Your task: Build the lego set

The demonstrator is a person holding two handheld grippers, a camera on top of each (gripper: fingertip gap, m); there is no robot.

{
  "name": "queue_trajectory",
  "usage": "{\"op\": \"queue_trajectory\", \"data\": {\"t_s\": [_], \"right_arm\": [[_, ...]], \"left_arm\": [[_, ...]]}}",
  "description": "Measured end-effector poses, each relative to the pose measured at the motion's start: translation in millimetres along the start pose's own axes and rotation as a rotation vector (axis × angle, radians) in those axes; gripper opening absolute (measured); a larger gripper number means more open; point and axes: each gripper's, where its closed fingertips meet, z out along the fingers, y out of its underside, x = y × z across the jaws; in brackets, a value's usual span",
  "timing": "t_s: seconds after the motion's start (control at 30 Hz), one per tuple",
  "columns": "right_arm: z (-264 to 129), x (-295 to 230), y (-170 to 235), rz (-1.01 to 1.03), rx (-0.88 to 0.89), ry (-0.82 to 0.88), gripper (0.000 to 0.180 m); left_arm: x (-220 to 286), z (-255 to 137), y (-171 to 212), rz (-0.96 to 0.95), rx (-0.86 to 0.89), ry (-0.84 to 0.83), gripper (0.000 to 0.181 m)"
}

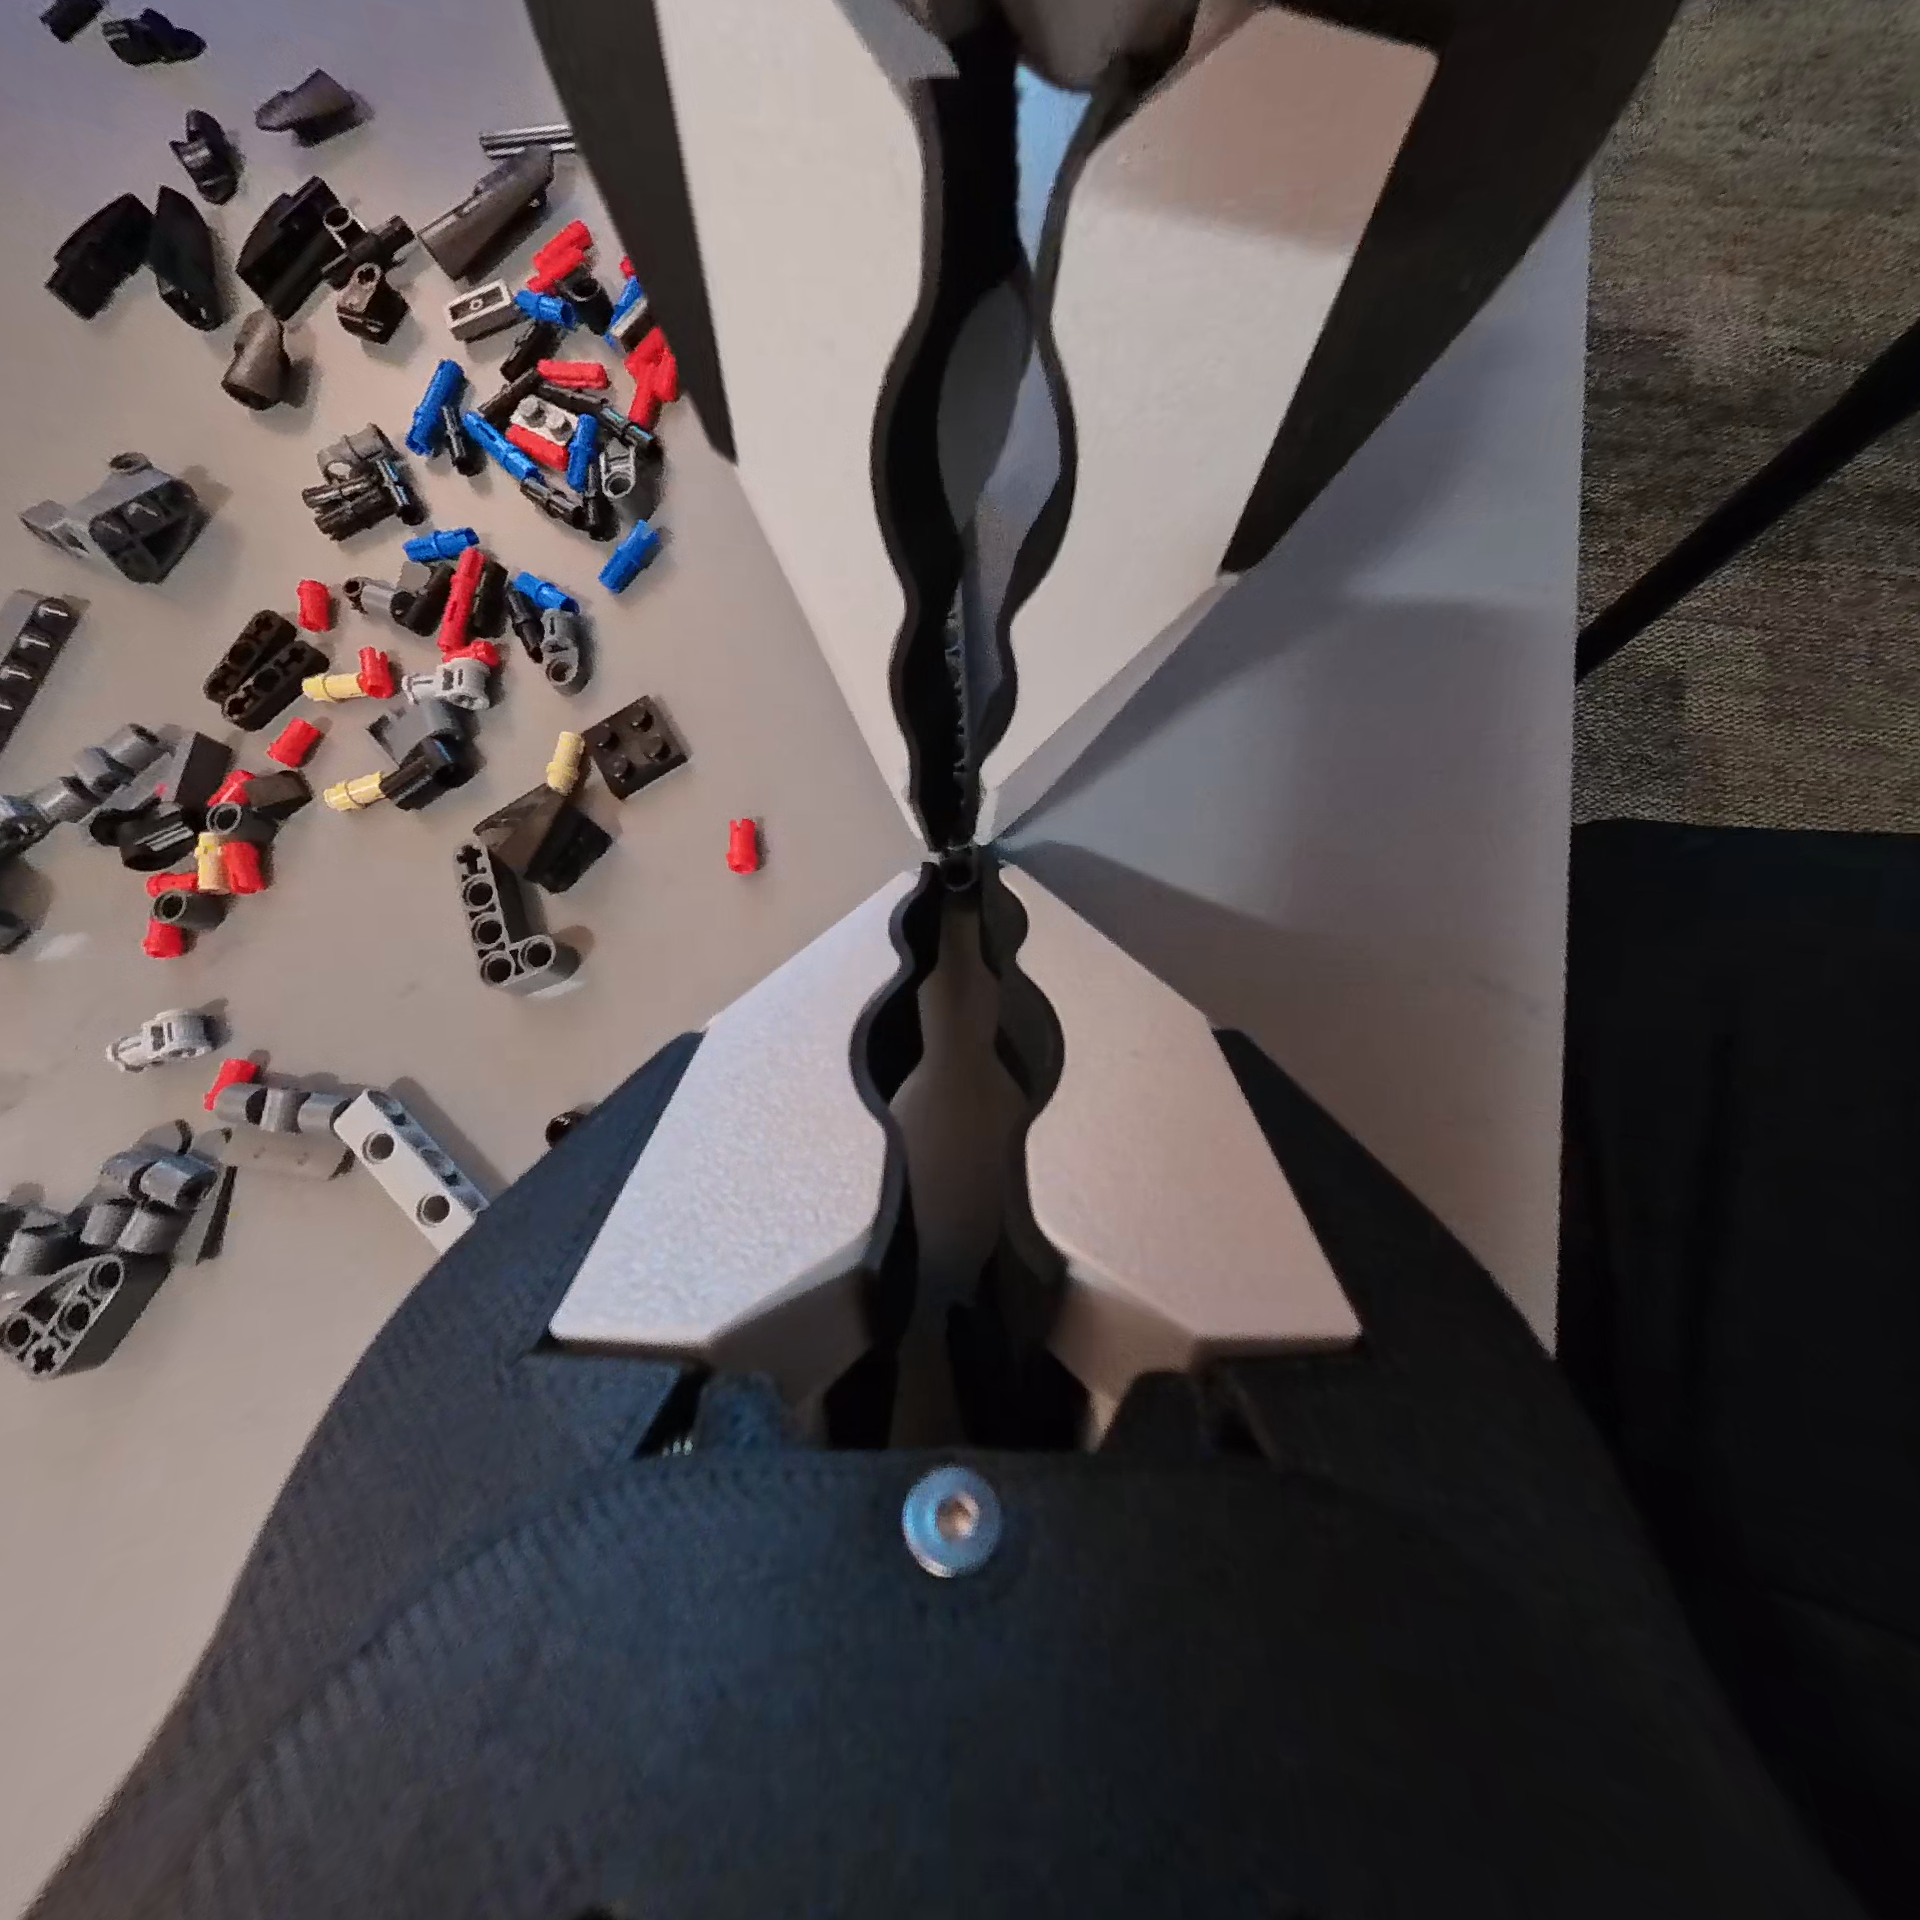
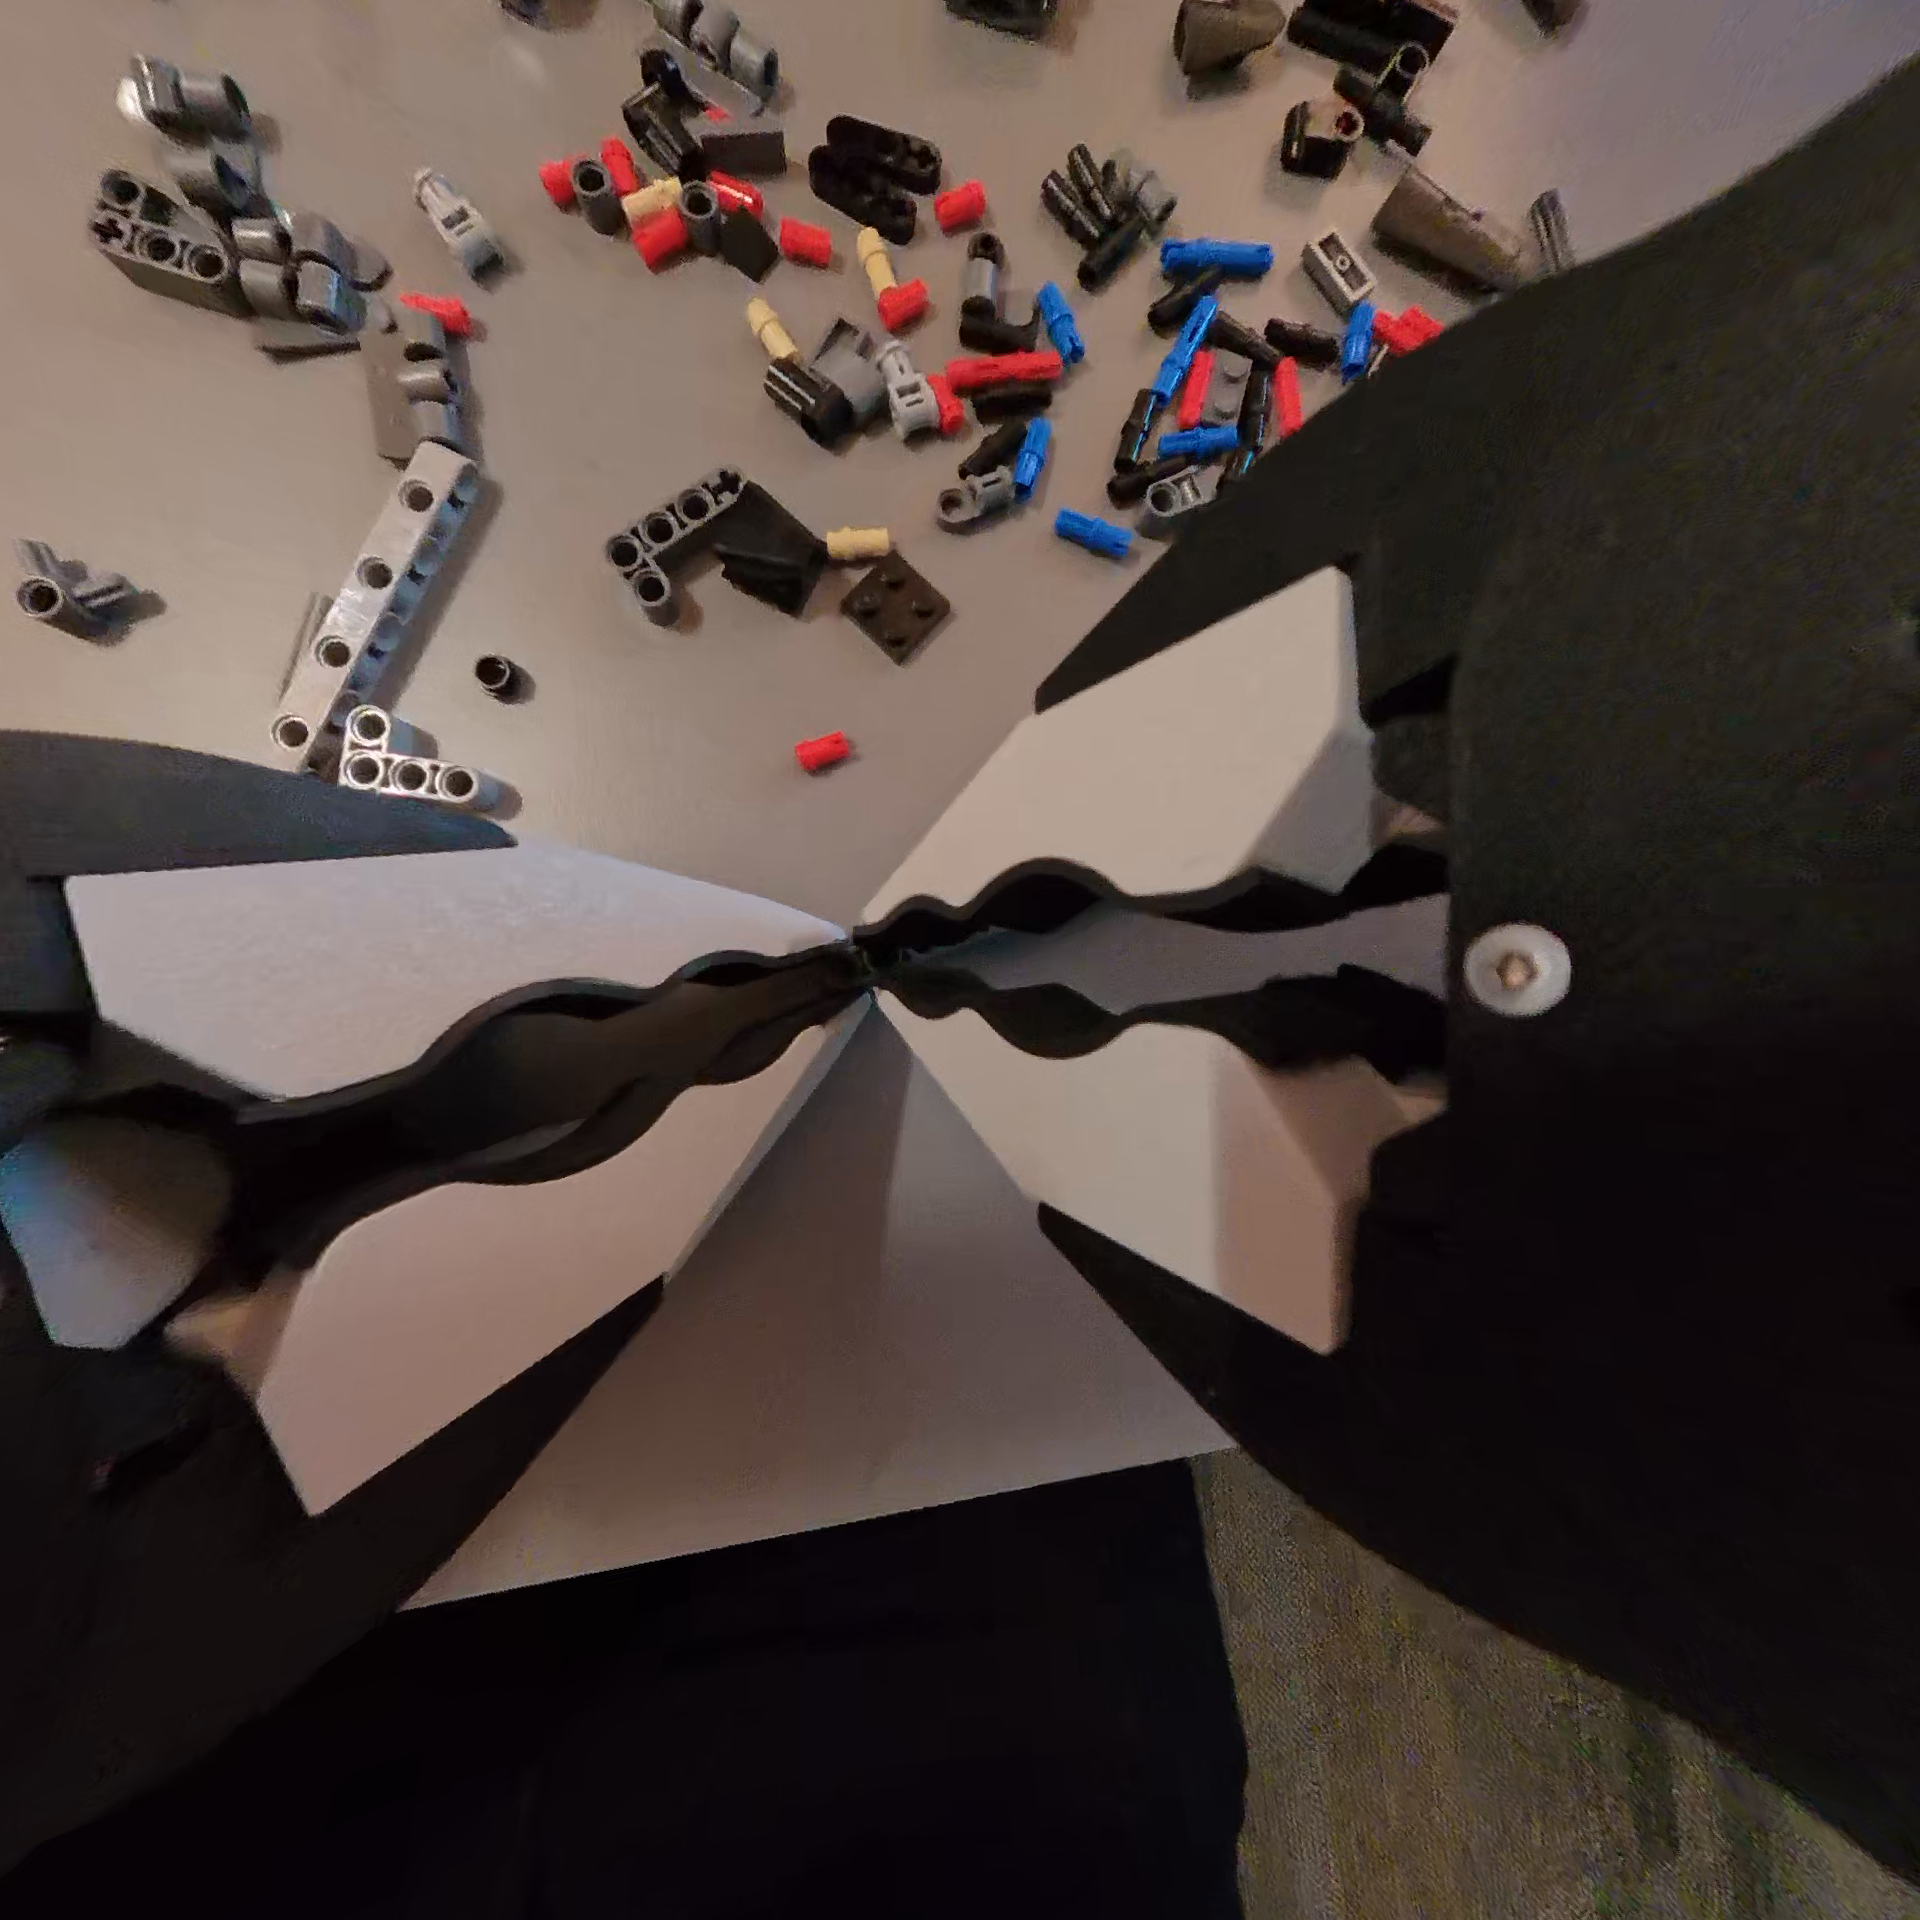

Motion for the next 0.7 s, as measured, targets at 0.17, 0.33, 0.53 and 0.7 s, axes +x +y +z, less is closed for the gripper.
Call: {"op": "queue_trajectory", "data": {"t_s": [0.17, 0.33, 0.53, 0.7], "right_arm": [[0, 0, -1, 0.058, -0.001, -0.086, 0.002], [-8, 4, -2, 0.082, 0.047, -0.051, 0.012], [-20, 5, -11, 0.056, 0.095, -0.003, 0.000], [-10, 4, -5, 0.040, 0.037, 0.011, 0.000]], "left_arm": [[0, 0, 0, -0.005, 0.001, 0.002, 0.007], [0, 0, 0, -0.010, 0.003, 0.010, 0.006], [0, 0, -1, -0.010, 0.004, 0.010, 0.006], [0, 0, -1, -0.009, 0.004, 0.006, 0.006]]}}
